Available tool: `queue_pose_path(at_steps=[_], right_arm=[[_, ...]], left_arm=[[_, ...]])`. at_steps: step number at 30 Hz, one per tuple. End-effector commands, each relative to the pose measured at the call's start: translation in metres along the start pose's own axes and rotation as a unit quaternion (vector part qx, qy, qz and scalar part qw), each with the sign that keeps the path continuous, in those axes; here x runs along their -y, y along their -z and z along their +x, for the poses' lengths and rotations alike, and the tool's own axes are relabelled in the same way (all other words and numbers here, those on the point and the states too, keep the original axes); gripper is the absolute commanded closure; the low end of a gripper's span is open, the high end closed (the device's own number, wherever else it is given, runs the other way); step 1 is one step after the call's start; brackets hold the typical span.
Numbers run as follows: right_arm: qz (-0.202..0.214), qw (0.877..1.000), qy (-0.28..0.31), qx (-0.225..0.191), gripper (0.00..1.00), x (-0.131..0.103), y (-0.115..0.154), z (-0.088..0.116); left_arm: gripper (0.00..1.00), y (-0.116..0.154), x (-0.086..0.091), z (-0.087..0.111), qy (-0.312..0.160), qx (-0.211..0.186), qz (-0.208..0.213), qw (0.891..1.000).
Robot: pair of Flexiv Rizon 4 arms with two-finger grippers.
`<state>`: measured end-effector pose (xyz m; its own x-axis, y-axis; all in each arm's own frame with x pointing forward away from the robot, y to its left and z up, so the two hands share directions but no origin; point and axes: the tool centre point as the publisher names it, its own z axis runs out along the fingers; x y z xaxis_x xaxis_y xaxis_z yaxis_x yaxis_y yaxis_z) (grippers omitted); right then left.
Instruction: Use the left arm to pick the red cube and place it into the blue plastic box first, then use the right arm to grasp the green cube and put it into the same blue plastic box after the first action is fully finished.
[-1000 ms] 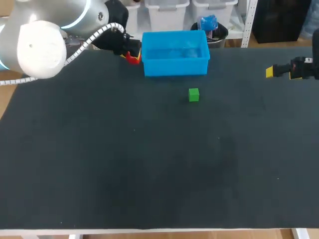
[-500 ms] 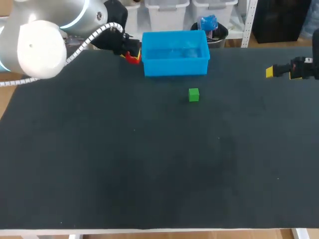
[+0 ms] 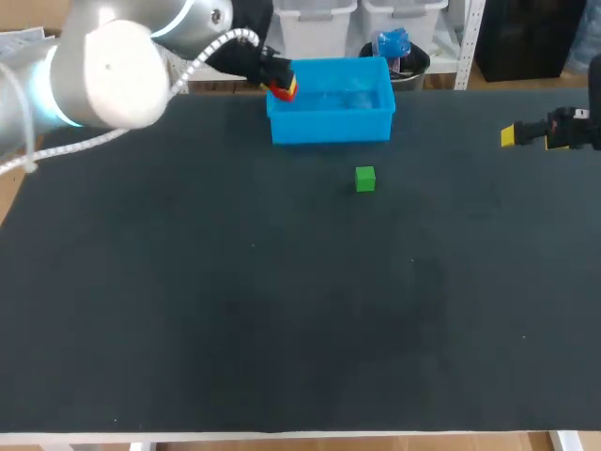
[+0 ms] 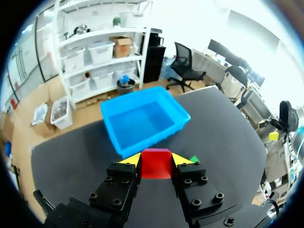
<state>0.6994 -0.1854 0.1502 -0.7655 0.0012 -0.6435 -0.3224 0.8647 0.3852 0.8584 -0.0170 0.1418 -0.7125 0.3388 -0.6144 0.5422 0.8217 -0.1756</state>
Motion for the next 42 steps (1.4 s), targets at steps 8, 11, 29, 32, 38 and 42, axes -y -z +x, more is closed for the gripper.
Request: queue_pose_path(at_steps=[8, 11, 29, 32, 38, 42], right_arm=[[0.001, 1.0, 0.0, 0.0, 0.0, 0.0, 0.0, 0.0], [0.001, 1.0, 0.0, 0.0, 0.0, 0.0, 0.0, 0.0], [0.001, 1.0, 0.0, 0.0, 0.0, 0.0, 0.0, 0.0], [0.001, 1.0, 0.0, 0.0, 0.0, 0.0, 0.0, 0.0], [0.001, 1.0, 0.0, 0.0, 0.0, 0.0, 0.0, 0.0], [0.001, 1.0, 0.0, 0.0, 0.0, 0.0, 0.0, 0.0]], left_arm=[[1.0, -0.067, -0.021, -0.057, -0.015, -0.009, 0.016, 1.0], [1.0, -0.073, -0.026, -0.061, -0.017, -0.008, 0.019, 1.0], [1.0, -0.121, -0.048, -0.067, -0.004, -0.04, 0.002, 0.999], [1.0, -0.127, -0.051, -0.065, 0.001, -0.047, -0.004, 0.999], [1.0, -0.142, -0.055, -0.057, 0.008, -0.067, -0.01, 0.998], [1.0, -0.146, -0.054, -0.053, 0.01, -0.078, -0.015, 0.997]])
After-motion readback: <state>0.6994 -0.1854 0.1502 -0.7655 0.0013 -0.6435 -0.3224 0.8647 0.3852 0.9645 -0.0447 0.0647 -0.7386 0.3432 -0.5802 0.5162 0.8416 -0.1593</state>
